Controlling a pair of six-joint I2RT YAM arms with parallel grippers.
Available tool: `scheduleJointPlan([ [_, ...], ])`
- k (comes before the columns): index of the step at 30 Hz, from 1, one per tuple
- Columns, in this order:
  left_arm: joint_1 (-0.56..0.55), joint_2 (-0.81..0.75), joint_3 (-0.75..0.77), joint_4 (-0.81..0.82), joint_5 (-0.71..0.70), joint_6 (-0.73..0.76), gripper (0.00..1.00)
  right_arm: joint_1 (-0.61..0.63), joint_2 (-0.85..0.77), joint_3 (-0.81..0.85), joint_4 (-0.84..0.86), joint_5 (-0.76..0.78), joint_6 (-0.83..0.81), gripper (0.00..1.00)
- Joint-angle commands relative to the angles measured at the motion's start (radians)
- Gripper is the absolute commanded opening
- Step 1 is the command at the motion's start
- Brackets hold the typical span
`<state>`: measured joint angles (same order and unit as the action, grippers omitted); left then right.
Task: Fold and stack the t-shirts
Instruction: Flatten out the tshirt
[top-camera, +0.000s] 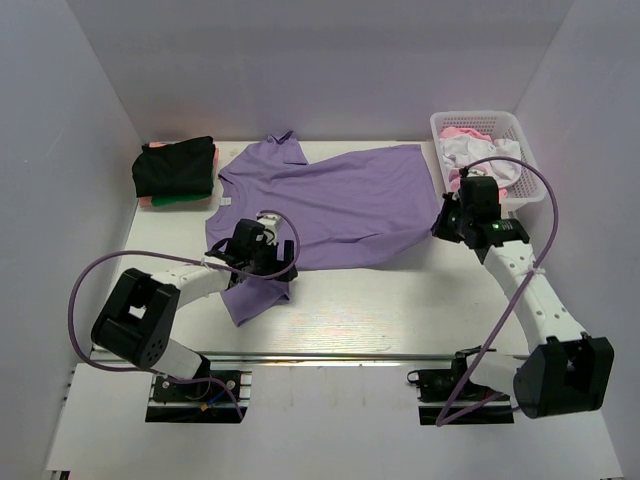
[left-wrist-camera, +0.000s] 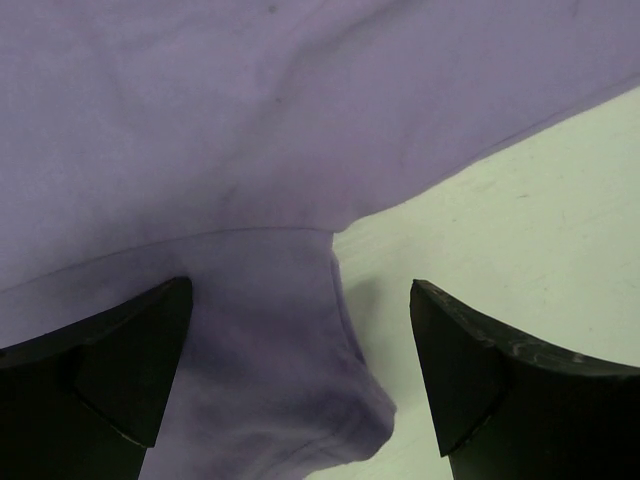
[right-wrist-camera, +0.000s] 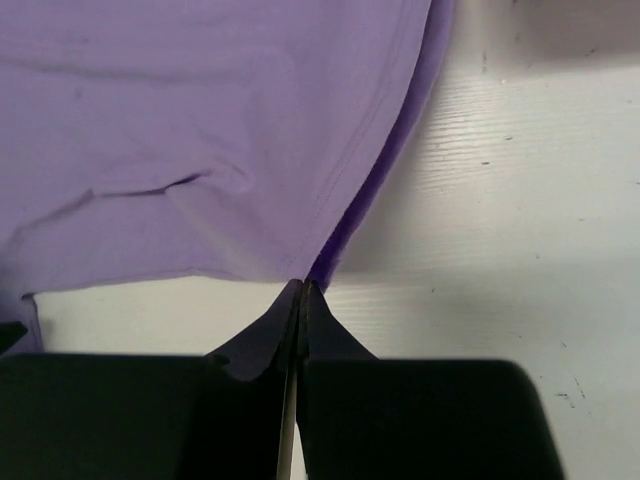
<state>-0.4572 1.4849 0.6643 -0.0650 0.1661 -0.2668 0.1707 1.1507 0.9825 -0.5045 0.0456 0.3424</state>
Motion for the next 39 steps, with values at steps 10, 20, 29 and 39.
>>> scheduleJointPlan([
  [10, 0.015, 0.012, -0.060, -0.061, -0.131, -0.018, 1.00, -0.016, 0.257, 0.264, 0.029, 0.019, -0.006, 0.00],
  [20, 0.015, 0.021, -0.032, -0.105, -0.178, -0.018, 1.00, -0.046, 0.564, 0.449, -0.072, 0.116, -0.025, 0.00],
  [29, 0.015, 0.051, -0.002, -0.124, -0.188, -0.018, 1.00, -0.040, 0.843, 0.642, -0.007, -0.071, -0.118, 0.05],
  [39, 0.015, 0.144, 0.037, -0.133, -0.105, -0.018, 1.00, -0.039, 0.747, 0.553, 0.034, -0.061, -0.175, 0.56],
])
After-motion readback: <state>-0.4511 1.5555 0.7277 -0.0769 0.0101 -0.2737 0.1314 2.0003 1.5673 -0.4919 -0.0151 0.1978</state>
